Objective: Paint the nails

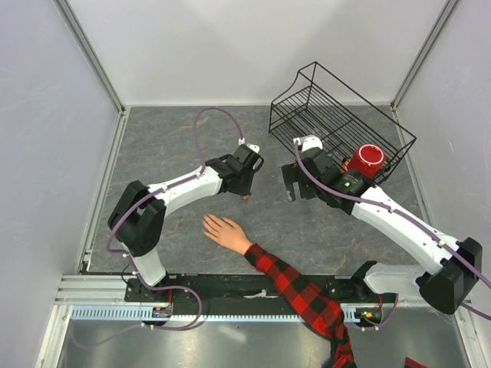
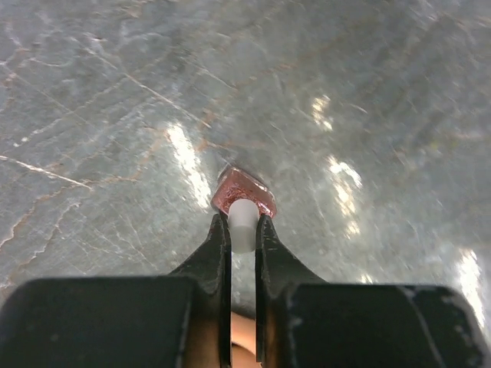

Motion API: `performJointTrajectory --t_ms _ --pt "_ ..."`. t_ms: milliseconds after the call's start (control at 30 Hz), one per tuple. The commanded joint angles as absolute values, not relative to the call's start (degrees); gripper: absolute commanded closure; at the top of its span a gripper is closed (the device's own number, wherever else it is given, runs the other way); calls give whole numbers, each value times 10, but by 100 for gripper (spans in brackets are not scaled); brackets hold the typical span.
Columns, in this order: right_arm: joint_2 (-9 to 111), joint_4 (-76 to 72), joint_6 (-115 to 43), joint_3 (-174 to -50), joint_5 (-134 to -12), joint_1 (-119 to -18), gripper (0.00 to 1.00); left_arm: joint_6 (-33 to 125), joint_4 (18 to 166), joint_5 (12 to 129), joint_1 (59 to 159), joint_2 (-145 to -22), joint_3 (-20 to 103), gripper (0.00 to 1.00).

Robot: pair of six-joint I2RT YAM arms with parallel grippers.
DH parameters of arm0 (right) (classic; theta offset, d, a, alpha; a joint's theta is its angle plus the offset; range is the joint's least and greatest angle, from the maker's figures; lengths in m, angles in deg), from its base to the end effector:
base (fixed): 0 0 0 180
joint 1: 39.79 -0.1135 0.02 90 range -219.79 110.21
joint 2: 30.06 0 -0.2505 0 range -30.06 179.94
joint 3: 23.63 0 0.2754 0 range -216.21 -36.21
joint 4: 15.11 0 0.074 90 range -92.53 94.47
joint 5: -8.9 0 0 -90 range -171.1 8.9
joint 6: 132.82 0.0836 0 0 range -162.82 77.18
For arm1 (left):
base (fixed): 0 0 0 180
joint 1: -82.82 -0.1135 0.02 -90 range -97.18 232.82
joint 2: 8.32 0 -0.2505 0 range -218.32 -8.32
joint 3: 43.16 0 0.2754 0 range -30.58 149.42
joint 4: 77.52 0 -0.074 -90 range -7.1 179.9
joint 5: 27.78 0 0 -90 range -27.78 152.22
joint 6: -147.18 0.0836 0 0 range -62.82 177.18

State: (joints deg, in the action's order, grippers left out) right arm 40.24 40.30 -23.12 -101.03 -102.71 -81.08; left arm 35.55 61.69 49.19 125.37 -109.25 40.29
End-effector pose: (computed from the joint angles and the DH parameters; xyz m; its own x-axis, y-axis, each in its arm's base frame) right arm 0.2531 0.1813 0.2701 -0.6730 -0.1740 -0.7189 -0.2152 0.9760 -0.0347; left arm 0.3162 -0.2647 0.1445 -0.7931 0.2405 -0.5596 0.3003 0.9537 -0.0156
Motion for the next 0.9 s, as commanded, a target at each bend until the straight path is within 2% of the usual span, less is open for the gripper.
performJointTrajectory --t_ms 0,133,167,267,467,667,767,867 --pt "368 337 -279 -993 -910 -811 2 433 605 634 1256 -999 421 98" --pt "331 235 -328 -949 -695 -811 2 521 548 828 1256 -893 434 98" --pt "323 211 -333 -941 -600 -811 2 537 540 897 1255 -874 434 98" --pt "304 132 -345 -924 -481 -811 2 605 526 973 1255 -808 417 98" --pt "308 100 -369 -924 -353 -811 5 703 509 1077 1255 -723 394 98" --pt "313 84 -360 -910 -240 -812 11 755 508 1124 1255 -678 389 98" --pt "320 71 -351 -905 -206 -813 19 761 508 1121 1255 -679 394 98" --pt "325 69 -345 -905 -207 -814 39 766 507 1121 1255 -682 400 98"
